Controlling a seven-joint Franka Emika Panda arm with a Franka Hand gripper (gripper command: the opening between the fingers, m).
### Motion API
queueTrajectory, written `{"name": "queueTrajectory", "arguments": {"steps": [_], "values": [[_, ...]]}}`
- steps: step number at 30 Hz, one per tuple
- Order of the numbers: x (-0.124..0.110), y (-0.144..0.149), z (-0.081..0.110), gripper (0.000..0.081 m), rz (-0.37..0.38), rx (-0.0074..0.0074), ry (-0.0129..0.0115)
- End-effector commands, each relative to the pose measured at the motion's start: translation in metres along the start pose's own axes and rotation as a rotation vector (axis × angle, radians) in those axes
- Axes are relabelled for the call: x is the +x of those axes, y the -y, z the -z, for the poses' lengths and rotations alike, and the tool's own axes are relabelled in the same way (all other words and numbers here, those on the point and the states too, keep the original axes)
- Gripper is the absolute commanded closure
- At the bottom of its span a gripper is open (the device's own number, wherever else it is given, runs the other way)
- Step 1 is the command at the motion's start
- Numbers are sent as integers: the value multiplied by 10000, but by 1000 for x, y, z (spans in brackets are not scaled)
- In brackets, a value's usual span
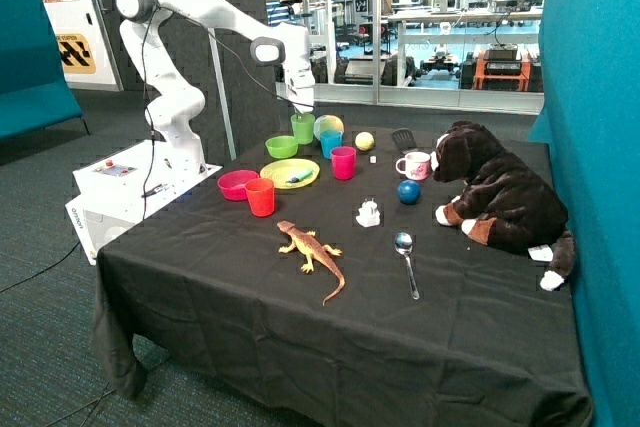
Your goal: Match the cups with the appropriate bowls
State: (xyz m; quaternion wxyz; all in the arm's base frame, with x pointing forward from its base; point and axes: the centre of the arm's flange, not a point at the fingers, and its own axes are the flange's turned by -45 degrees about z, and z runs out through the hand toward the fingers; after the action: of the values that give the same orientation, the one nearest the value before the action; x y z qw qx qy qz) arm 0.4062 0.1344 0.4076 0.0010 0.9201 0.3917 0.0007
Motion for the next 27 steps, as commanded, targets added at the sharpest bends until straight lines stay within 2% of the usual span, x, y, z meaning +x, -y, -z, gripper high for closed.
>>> {"name": "queueTrajectory", "arguments": {"steps": [1, 12, 16, 19, 27], "values": [[2, 37, 1, 808, 880, 23, 4], [-28, 26, -2, 808, 240, 23, 5], [-41, 26, -2, 808, -377, 23, 6], [-49, 35, 4, 808, -1165, 23, 6], [-46, 51, 12, 808, -1689, 23, 7]]}}
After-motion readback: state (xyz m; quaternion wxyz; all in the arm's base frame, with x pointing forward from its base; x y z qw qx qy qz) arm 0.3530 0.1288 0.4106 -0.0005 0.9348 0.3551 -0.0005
